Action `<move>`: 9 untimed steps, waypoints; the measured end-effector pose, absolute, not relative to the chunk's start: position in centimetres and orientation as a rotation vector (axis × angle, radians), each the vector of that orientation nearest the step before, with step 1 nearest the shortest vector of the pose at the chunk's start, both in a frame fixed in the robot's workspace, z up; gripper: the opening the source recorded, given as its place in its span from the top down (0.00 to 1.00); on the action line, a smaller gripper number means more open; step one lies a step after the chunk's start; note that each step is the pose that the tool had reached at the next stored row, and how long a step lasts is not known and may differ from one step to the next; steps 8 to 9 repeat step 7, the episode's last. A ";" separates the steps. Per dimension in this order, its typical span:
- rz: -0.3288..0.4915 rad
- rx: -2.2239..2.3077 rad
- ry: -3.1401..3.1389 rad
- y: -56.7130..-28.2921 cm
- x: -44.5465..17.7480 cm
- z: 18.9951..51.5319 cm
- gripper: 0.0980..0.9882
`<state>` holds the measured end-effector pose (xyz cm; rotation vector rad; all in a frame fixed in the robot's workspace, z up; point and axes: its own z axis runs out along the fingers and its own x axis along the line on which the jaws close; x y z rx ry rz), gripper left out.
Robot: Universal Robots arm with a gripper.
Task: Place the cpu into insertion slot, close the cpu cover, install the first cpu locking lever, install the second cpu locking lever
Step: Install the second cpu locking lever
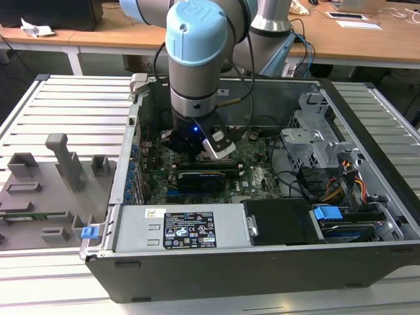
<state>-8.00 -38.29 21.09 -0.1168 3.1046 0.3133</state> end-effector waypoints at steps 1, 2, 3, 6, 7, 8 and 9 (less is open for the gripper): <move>0.313 -0.117 3.104 -38.3 -8.0 21.1 0.99; 0.313 -0.117 3.105 -38.3 -8.0 21.2 0.99; 0.313 -0.117 3.105 -38.3 -8.0 21.3 0.99; 0.314 -0.117 3.104 -38.3 -8.0 21.4 0.99; 0.314 -0.117 3.104 -38.3 -8.0 21.4 0.99; 0.314 -0.117 3.104 -38.3 -8.0 21.4 0.99; 0.314 -0.117 3.104 -38.3 -8.0 21.4 0.99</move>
